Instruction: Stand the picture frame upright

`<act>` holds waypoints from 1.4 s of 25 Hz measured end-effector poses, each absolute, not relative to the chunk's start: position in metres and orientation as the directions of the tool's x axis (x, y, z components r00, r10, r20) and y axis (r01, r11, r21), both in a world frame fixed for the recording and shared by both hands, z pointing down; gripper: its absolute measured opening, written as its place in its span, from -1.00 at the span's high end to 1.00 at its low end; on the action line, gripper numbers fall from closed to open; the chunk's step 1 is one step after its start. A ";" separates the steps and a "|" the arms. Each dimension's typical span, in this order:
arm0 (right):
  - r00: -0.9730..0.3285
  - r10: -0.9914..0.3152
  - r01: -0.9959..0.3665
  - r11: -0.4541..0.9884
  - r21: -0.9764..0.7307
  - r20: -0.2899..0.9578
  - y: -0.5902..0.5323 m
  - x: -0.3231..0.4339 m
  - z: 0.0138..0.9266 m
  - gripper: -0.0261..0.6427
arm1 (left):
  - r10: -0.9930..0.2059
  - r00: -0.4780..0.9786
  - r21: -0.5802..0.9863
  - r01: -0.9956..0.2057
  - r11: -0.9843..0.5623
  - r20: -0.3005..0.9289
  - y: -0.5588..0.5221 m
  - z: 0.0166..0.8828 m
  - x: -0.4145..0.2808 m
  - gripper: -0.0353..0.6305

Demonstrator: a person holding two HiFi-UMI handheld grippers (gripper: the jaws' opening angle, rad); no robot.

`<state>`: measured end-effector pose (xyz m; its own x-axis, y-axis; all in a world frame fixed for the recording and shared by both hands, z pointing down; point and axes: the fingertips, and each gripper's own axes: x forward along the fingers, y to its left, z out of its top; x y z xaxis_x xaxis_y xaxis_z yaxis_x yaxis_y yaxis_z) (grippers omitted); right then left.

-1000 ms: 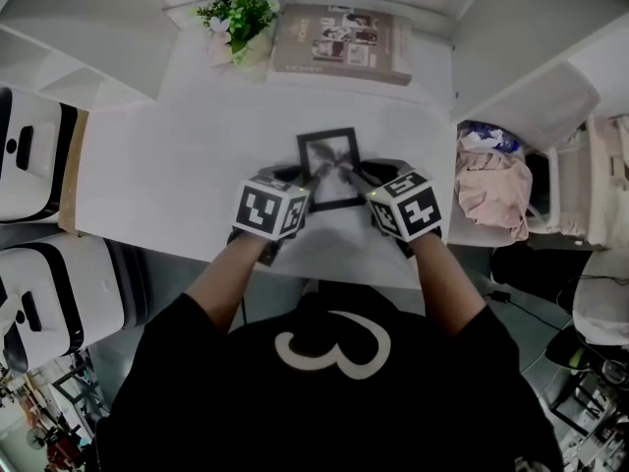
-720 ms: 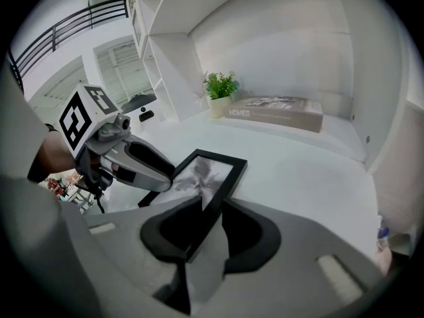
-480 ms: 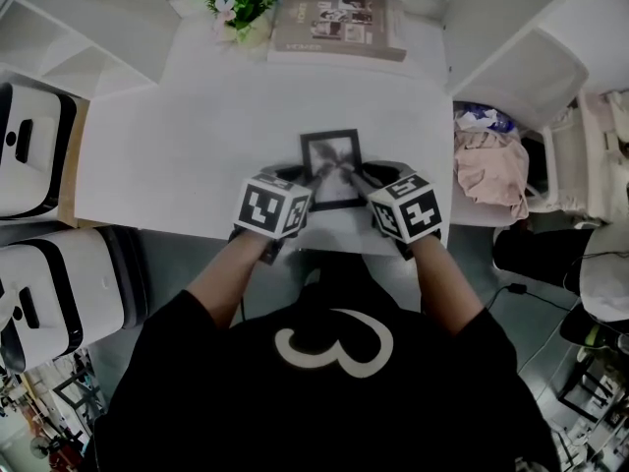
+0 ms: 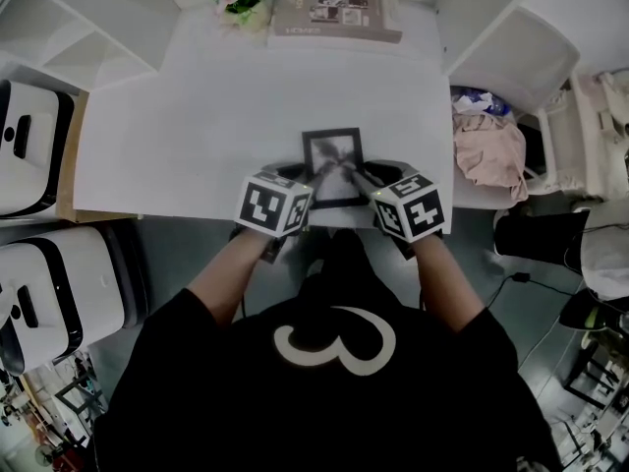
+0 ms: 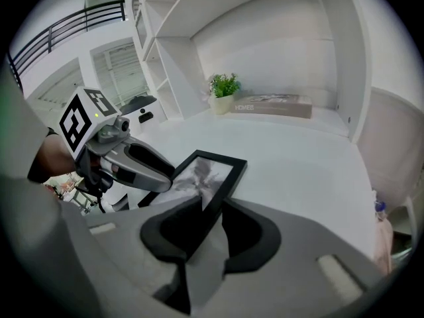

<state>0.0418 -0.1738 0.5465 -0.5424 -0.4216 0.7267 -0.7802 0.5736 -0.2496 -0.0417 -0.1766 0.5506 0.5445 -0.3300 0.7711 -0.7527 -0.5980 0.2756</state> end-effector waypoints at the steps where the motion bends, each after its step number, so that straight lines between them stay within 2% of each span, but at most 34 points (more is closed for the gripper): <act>1: -0.541 -0.424 -0.782 0.571 -0.249 0.727 -0.170 0.041 0.547 0.61 | -0.333 0.546 0.273 -0.751 -0.601 0.769 -0.174 0.550 -0.042 0.41; 16: -0.521 -0.450 -0.801 0.551 -0.234 0.725 -0.114 0.030 0.547 0.61 | -0.311 0.553 0.275 -0.733 -0.622 0.773 -0.119 0.555 -0.053 0.42; 35: -0.571 -0.421 -0.790 0.517 -0.331 0.705 -0.077 0.025 0.547 0.61 | -0.275 0.554 0.303 -0.733 -0.609 0.786 -0.084 0.555 -0.061 0.44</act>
